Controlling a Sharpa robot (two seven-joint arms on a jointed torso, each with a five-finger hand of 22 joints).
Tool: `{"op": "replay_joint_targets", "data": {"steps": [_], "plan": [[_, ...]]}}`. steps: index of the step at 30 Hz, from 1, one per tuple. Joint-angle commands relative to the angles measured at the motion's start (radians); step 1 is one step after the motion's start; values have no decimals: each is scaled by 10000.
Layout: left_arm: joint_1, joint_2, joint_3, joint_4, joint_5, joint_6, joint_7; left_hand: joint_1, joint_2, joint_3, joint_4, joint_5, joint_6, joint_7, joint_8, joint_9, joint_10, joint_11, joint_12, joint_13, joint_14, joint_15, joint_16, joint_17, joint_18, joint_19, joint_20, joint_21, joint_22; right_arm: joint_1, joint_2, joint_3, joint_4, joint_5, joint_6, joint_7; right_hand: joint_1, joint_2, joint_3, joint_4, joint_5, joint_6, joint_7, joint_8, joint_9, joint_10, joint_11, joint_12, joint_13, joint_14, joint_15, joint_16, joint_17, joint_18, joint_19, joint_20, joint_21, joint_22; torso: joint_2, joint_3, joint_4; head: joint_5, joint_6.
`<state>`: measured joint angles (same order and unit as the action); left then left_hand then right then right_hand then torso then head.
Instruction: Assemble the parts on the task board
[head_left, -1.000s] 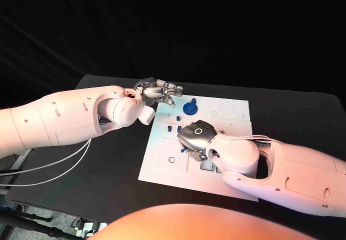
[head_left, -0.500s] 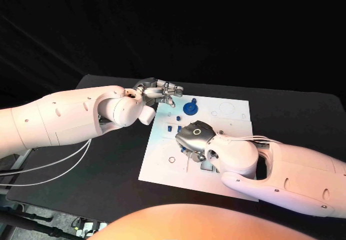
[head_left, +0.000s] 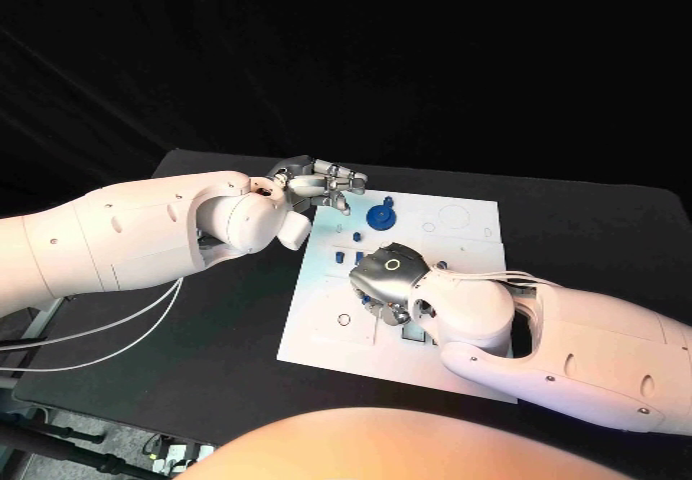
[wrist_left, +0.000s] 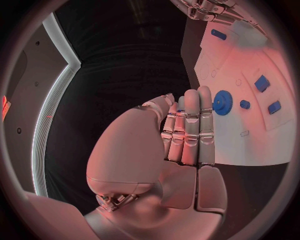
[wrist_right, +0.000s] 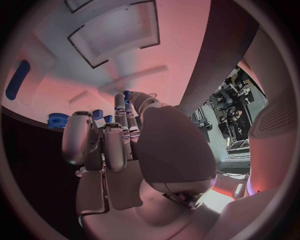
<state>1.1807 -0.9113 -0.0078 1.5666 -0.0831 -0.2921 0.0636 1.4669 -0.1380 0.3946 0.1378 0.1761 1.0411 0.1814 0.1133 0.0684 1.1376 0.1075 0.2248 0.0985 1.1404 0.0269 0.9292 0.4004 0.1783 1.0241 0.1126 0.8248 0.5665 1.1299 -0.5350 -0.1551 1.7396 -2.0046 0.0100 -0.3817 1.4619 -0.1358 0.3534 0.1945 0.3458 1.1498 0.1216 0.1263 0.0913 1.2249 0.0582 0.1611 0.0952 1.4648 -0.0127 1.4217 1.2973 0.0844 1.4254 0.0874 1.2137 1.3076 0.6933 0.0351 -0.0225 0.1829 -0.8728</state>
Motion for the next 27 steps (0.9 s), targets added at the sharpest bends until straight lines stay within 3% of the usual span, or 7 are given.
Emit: {"op": "replay_joint_targets", "data": {"steps": [1,10,13,16,27], "plan": [[14,16,6,30,-58,158,-4,-38,65,12,-64,17,-42,14,-15,15,-71,-6,56,10,-43,21,-59,-12,60,30,58,-55,-14,-20,8,-13,-63,94,144,128,-88,1,50,10,-55,97,-4,22,-3,60,-7,-7,-12,521,-58,2,-13,-123,30,-1,-25,1209,0,3,-5,-1,2],[15,23,6,28,-70,168,-36,-38,65,12,-64,17,-42,14,-15,15,-71,-6,56,10,-43,21,-59,-12,60,30,58,-55,-14,-21,36,-15,-244,233,-137,266,-232,-51,63,-19,-166,-70,63,-77,-32,-96,48,-109,-57,526,-24,24,25,-108,-11,6,-142,1175,-3,4,-3,19,2],[15,24,6,24,-71,168,-45,-38,65,12,-64,17,-42,14,-15,15,-71,-6,56,10,-43,21,-59,-12,60,30,58,-55,-14,-23,46,-16,-274,375,-292,366,-414,-116,62,-10,-630,-348,193,-253,-101,-384,163,-274,-137,521,73,20,8,-103,-36,63,-230,1152,-5,0,-4,17,2],[16,26,6,23,-75,172,-59,-38,65,12,-64,17,-42,14,-15,15,-71,-6,56,10,-43,21,-59,-12,60,30,58,-55,-14,-25,48,-18,-290,489,-405,448,-541,-189,42,-3,-833,-501,266,-363,-141,-553,245,-363,-189,511,136,2,-30,-90,-64,115,-321,1123,-4,0,-10,30,2],[16,15,6,22,-86,169,-118,-44,71,13,-62,18,-50,17,-16,15,-81,-4,58,10,-44,22,-61,-14,61,31,59,-60,-18,-34,-7,-20,-270,563,-638,503,-734,-316,-59,-4,-785,-640,298,-482,-177,-691,303,-420,-231,496,186,-21,-86,-59,-112,176,-480,1072,0,5,-2,70,2]]}}
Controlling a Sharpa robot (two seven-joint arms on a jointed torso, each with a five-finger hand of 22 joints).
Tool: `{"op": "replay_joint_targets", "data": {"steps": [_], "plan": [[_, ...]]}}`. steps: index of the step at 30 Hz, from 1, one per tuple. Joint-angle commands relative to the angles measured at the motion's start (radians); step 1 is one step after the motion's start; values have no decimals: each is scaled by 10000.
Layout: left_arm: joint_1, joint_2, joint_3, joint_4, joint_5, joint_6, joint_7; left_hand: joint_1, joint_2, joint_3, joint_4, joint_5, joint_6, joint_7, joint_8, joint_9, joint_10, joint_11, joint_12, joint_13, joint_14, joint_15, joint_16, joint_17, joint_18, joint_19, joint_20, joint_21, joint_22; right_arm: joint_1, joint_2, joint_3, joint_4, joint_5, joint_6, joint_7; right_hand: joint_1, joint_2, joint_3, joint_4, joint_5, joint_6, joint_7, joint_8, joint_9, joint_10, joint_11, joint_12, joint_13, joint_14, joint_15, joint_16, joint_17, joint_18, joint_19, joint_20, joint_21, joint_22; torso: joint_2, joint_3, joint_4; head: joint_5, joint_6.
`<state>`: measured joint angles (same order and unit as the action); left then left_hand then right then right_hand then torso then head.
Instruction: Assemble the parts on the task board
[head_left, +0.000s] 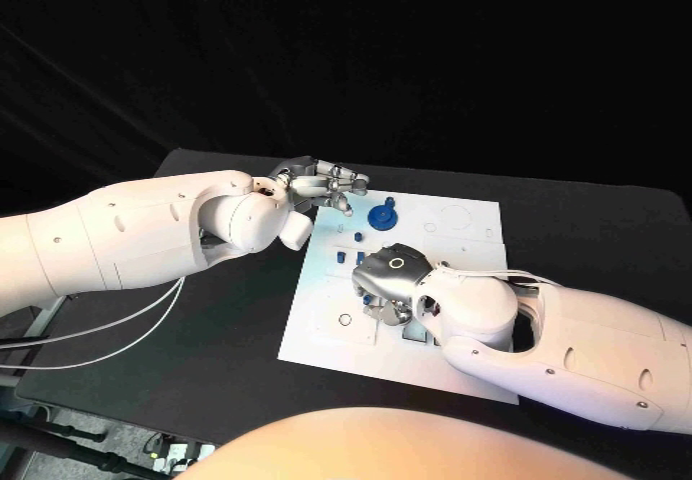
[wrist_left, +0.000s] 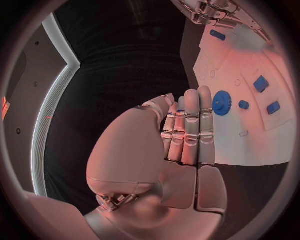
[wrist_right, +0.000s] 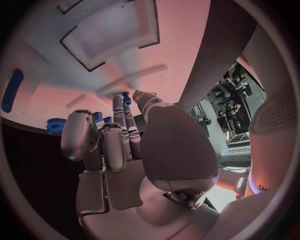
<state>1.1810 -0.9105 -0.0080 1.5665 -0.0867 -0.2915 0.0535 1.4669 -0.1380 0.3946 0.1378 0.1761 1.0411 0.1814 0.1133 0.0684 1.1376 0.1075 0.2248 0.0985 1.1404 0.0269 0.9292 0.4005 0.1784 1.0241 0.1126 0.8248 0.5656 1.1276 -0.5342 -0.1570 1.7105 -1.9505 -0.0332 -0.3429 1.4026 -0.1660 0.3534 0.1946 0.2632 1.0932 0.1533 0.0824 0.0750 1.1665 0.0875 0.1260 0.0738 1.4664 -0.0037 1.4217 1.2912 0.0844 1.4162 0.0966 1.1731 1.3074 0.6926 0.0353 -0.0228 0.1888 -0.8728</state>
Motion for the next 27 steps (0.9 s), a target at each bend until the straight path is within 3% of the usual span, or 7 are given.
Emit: {"op": "replay_joint_targets", "data": {"steps": [1,9,16,21,27], "plan": [[13,4,8,23,-51,162,-19,-44,71,13,-62,18,-49,17,-17,14,-81,-3,59,10,-44,23,-61,-15,59,31,59,-60,-9,-12,-24,-2,26,7,-243,114,-167,-34,-80,-3,33,-86,-26,-55,-15,-130,12,-78,-22,476,98,-28,-40,-53,-29,90,-105,1064,3,2,-1,12,2],[13,-16,8,17,-51,157,-32,-49,77,15,-60,19,-59,21,-19,13,-94,0,59,9,-45,24,-63,-17,59,33,60,-64,-12,-38,-220,0,202,-167,-968,78,-321,-132,-249,-12,-7,-215,-93,-139,-37,-297,1,-125,-43,461,97,-53,-95,-16,-82,109,-287,1001,6,7,1,-12,2],[12,-34,7,3,-52,181,-49,-49,77,15,-60,19,-59,21,-19,13,-94,0,59,9,-45,24,-63,-17,59,33,60,-64,-12,-10,-968,78,762,-294,-1802,2,-483,-214,-589,-4,-247,-395,-238,-173,-49,-549,-26,-137,-39,441,80,-97,-176,22,-136,102,-504,926,-18,-8,-10,-126,5],[11,-41,7,-4,-52,202,-49,-49,77,15,-60,19,-59,21,-19,13,-94,0,59,9,-45,24,-63,-17,59,33,60,-64,-12,220,-1952,297,1381,1077,-2211,211,-539,-203,-798,35,-357,-412,-295,-150,-37,-547,-42,-50,-13,436,67,-112,-207,33,-144,97,-586,899,-19,-5,3,-384,229],[9,-66,6,-11,-52,221,-28,-49,77,15,-60,19,-59,21,-19,13,-94,0,59,9,-45,24,-63,-17,59,33,60,-64,-12,842,-3389,443,1824,3187,-1814,590,-491,-227,-1074,-27,-350,-492,-204,-162,-40,-717,-11,-28,-22,403,86,-190,-342,119,-316,99,-1105,704,-63,-36,-47,-657,505]]}}
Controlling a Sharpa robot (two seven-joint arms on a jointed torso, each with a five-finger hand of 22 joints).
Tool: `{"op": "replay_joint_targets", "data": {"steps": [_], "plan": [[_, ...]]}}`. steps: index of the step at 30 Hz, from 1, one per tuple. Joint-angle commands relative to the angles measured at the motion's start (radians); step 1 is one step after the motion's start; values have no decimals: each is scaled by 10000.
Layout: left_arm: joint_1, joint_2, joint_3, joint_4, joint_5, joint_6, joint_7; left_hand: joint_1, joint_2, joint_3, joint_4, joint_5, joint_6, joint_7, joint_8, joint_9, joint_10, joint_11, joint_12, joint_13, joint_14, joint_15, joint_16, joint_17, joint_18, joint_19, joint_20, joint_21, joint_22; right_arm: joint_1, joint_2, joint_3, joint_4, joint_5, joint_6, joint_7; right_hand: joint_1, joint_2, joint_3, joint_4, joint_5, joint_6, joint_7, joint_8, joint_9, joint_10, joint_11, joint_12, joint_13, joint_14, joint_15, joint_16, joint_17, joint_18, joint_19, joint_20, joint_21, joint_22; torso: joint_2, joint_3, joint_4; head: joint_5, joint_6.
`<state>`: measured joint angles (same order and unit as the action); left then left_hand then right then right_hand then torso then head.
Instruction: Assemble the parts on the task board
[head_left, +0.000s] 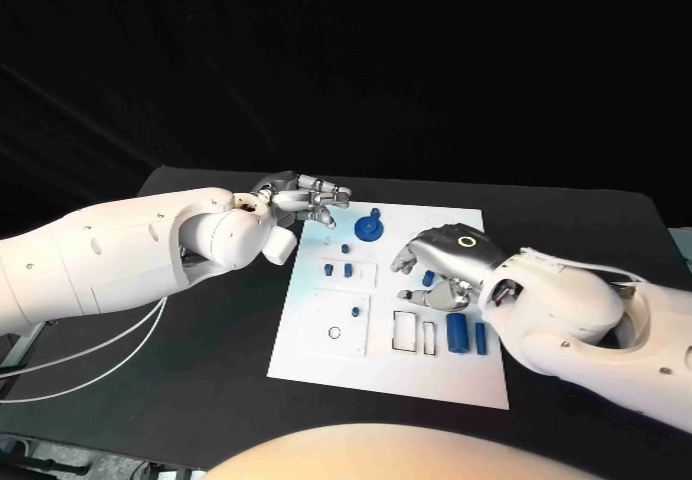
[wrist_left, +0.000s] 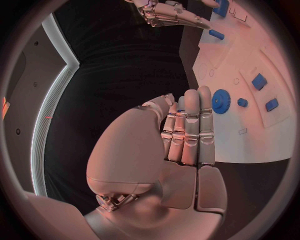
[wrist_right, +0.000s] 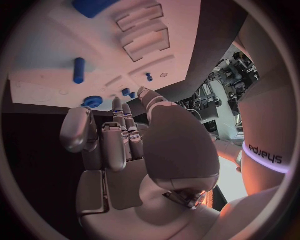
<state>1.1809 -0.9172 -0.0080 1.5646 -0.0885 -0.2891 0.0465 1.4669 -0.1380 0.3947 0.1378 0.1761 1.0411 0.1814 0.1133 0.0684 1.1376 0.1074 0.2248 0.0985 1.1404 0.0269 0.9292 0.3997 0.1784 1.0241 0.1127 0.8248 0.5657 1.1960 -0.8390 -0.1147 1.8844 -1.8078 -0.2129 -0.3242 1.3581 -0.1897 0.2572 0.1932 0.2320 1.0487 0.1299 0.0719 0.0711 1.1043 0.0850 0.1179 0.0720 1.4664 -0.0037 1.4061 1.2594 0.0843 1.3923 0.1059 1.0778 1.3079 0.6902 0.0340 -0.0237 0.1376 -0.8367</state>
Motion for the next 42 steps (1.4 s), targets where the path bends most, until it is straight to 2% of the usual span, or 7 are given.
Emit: {"op": "replay_joint_targets", "data": {"steps": [1,4,7,11,17,28,42], "plan": [[10,1,7,4,-35,199,49,-49,77,15,-60,19,-59,21,-19,13,-94,0,59,9,-45,24,-63,-9,60,33,60,-64,-13,224,-500,28,80,1885,60,503,-36,2,-205,-26,10,-69,33,-57,-1,-171,32,46,-10,404,96,-29,-11,142,-124,15,-291,646,-52,-29,-49,-177,176],[9,13,6,-30,-35,193,77,-49,77,15,-60,19,-59,21,-19,13,-94,0,59,9,-45,24,-63,-9,60,33,60,-64,-13,402,-899,46,-137,2211,450,866,183,102,-425,-139,157,-91,-36,-41,7,-518,107,25,-31,393,147,-42,-29,209,-252,54,-736,469,-96,-43,-80,-250,288],[8,32,3,-56,-35,190,106,-49,77,15,-60,19,-59,21,-19,13,-94,0,59,9,-45,24,-63,-9,60,33,60,-64,-13,471,-986,43,-398,2127,714,1014,276,129,-662,-170,229,-241,-41,-65,-9,-736,151,78,-29,371,186,-87,-105,239,-297,83,-945,381,-139,-48,-99,-276,330],[5,52,-2,-83,-35,184,146,-54,86,17,-59,20,-69,24,-20,12,-108,3,64,8,-45,27,-65,-12,59,36,62,-71,-19,461,-859,13,-640,1731,897,1034,348,192,-912,-157,250,-354,-166,-63,-10,-866,173,193,-20,362,208,-110,-145,249,-289,106,-1033,341,-149,-29,-90,-307,341],[3,58,-10,-105,-35,174,169,-54,86,17,-59,20,-69,24,-20,12,-108,3,64,8,-45,27,-65,-12,59,36,62,-71,-19,403,-464,-61,-921,983,1124,896,408,283,-1068,-127,239,-340,-330,-37,4,-951,184,295,-25,341,216,-164,-238,261,-290,116,-1132,298,-140,-39,-79,-332,364],[3,49,-12,-66,-35,178,176,-54,86,17,-59,20,-69,24,-20,12,-108,3,64,8,-45,27,-65,-12,59,36,62,-71,-19,205,178,-121,-1500,325,1105,737,614,564,-1048,-174,185,-414,-383,-42,2,-668,90,627,3,352,145,-173,-241,217,-118,70,-888,391,-131,-41,-100,-318,276],[3,38,-13,-57,-35,209,140,-54,86,17,-59,20,-69,24,-20,12,-108,3,64,8,-45,27,-65,-12,59,36,62,-71,-19,125,386,-133,-1796,-134,1153,557,696,692,-952,-202,174,-230,-336,39,38,-610,68,692,-15,374,122,-138,-182,198,-62,43,-811,428,-135,-41,-98,-314,218]]}}
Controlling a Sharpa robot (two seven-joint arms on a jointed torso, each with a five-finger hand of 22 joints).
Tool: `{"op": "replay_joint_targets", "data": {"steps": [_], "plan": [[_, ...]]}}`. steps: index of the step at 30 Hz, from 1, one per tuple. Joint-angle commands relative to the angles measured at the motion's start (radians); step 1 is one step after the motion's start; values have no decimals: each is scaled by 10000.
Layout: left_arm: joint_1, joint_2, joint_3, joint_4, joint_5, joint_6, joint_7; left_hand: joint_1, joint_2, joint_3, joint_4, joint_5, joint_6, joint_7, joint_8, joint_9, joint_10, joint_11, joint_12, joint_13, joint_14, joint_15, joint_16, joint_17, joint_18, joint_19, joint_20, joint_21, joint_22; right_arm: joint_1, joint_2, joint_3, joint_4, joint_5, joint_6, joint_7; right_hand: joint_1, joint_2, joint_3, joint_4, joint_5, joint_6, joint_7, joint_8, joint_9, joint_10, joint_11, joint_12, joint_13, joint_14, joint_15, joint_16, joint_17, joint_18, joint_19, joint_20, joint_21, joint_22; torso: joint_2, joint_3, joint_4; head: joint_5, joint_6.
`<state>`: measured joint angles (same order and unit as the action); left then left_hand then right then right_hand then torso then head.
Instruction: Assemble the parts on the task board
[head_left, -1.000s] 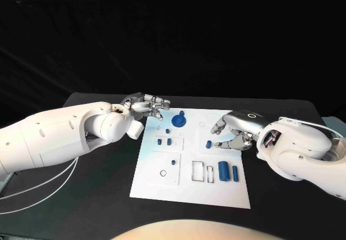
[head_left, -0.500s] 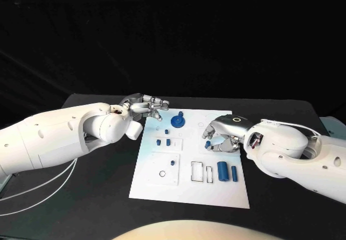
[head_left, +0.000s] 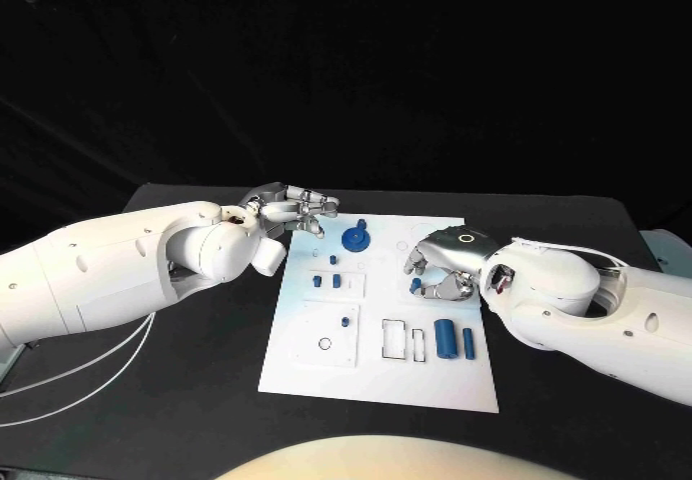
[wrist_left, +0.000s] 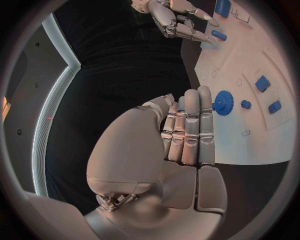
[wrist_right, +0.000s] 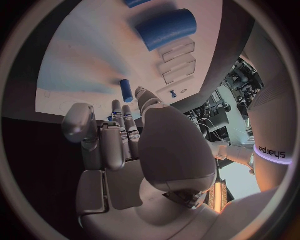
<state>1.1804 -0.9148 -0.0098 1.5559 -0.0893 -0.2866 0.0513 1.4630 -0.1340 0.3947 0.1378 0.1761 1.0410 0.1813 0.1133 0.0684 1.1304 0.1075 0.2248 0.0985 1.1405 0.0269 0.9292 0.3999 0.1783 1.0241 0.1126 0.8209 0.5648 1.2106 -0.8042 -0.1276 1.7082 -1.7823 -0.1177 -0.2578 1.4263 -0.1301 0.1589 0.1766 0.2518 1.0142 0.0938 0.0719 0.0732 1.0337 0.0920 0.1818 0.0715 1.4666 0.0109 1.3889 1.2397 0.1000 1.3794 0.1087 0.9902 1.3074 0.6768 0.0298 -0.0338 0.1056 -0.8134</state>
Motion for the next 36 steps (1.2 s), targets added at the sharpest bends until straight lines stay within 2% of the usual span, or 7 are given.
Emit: {"op": "replay_joint_targets", "data": {"steps": [1,7,16,20,28,36], "plan": [[8,14,5,30,-26,185,90,-14,46,17,-59,20,-69,24,-20,12,-35,2,64,8,-45,27,-65,-14,60,36,62,-33,-10,-31,54,-5,-51,-386,225,-109,25,114,49,-40,-24,149,38,50,23,114,-7,66,-11,376,-27,40,25,35,80,11,90,444,-2,1,7,6,-21],[8,9,5,29,-26,180,78,-14,46,17,-59,20,-69,24,-20,12,-35,2,64,8,-45,27,-65,-14,60,36,62,-33,-10,-64,102,-9,-166,-337,324,-112,60,179,129,-50,-25,301,106,102,45,228,-38,136,-9,390,-51,67,67,17,126,-7,181,487,-8,0,6,8,-43],[8,4,5,39,-26,185,60,-14,46,17,-59,20,-69,24,-20,12,-35,2,64,8,-45,27,-65,-14,60,36,62,-33,-10,-121,174,-15,-253,-70,519,-56,95,294,429,-13,-26,873,302,293,129,896,-213,297,19,458,-193,217,305,-77,336,-127,706,728,-5,-2,2,32,-70],[8,-6,5,43,-26,167,60,-16,56,19,-64,20,-65,21,-11,16,-37,0,83,13,-45,27,-67,-17,60,40,64,-42,-17,-146,196,-16,-246,102,523,-39,109,329,542,2,-27,991,306,317,141,1091,-240,282,17,468,-214,242,338,-91,364,-150,773,769,-3,5,-3,75,-99],[9,-20,5,57,-26,163,49,-16,56,19,-64,20,-65,21,-11,16,-37,0,83,13,-45,27,-67,-17,60,40,64,-42,-17,-168,232,-17,-250,257,406,-75,128,358,682,12,-33,1092,298,328,150,1309,-274,237,13,480,-242,277,389,-114,409,-177,901,837,-1,-1,0,77,-127],[9,-29,5,57,-26,165,26,-16,56,19,-64,20,-65,21,-11,16,-37,0,83,13,-45,27,-67,-17,60,40,64,-42,-17,-195,269,-17,-288,215,69,-267,141,473,914,35,-47,1283,265,376,182,1566,-318,142,9,497,-278,328,465,-141,462,-211,1050,923,-6,5,4,62,-153]]}}
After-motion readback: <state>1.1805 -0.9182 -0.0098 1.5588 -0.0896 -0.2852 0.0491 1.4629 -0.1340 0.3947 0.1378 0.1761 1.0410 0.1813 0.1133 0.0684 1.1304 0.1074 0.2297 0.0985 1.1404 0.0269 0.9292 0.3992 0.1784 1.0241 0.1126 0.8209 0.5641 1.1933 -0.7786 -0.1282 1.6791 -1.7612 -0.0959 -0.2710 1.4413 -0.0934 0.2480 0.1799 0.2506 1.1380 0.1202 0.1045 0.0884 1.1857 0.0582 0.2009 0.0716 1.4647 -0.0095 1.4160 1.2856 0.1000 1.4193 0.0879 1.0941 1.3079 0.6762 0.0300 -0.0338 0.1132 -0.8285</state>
